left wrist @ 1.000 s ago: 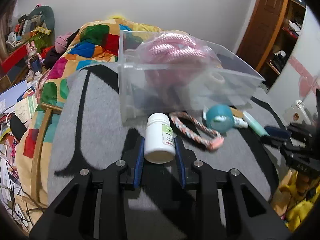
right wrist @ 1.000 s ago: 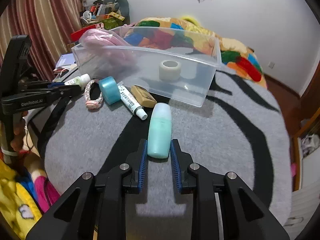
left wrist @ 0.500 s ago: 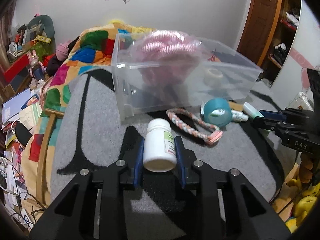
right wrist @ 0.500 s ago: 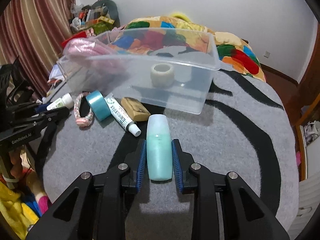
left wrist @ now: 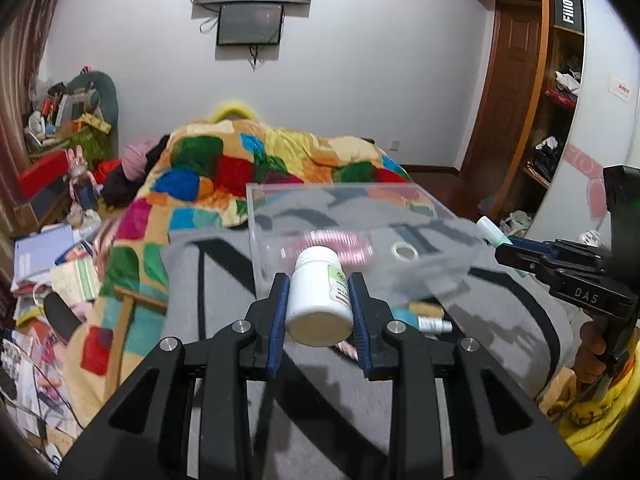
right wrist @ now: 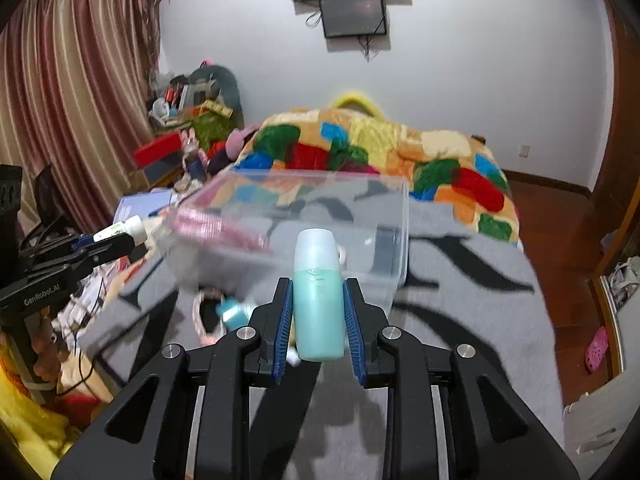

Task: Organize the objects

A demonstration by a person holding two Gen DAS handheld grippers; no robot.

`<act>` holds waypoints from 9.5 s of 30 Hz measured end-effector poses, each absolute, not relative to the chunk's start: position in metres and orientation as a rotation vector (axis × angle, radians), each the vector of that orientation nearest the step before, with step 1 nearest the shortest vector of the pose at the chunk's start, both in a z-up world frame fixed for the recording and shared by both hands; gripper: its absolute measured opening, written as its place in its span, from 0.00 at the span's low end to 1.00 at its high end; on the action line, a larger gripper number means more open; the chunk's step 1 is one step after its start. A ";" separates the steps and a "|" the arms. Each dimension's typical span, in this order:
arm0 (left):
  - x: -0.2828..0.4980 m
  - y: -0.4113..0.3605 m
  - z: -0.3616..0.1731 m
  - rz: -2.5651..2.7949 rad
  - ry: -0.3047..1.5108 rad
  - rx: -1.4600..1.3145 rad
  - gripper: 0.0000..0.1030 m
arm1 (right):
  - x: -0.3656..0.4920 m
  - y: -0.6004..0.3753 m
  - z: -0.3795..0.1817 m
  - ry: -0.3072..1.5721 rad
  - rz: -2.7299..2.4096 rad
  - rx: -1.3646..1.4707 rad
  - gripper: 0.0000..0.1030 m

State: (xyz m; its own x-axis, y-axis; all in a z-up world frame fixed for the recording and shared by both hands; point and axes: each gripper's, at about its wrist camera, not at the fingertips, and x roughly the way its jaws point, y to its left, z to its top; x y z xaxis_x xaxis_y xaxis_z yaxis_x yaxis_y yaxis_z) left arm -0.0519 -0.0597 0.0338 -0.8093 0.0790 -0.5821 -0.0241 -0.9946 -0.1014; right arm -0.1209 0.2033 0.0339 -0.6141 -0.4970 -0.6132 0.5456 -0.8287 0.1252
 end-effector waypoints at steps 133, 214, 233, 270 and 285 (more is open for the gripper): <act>-0.129 0.008 0.028 2.706 -0.012 -1.100 0.32 | -0.174 0.177 0.013 0.115 -2.379 1.015 0.25; -0.143 -0.003 0.018 2.763 -0.090 -1.086 0.37 | -0.173 0.160 0.006 0.158 -2.319 0.976 0.15; -0.065 -0.026 0.004 2.955 -0.096 -0.979 0.69 | -0.090 0.170 0.025 0.240 -2.446 0.751 0.73; -0.043 -0.015 -0.008 2.963 -0.085 -0.933 0.79 | -0.083 0.172 0.003 0.189 -2.465 0.792 0.75; -0.042 -0.015 -0.009 2.961 -0.091 -0.941 0.79 | -0.083 0.174 0.002 0.170 -2.456 0.808 0.75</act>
State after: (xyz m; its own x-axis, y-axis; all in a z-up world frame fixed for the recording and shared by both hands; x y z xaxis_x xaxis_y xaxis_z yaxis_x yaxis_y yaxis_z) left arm -0.0417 -0.0149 -0.0095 -0.8161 0.0494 -0.5757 -0.0141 -0.9977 -0.0656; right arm -0.0830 0.1738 0.0017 -0.6722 -0.4583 -0.5815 0.5339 -0.8442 0.0481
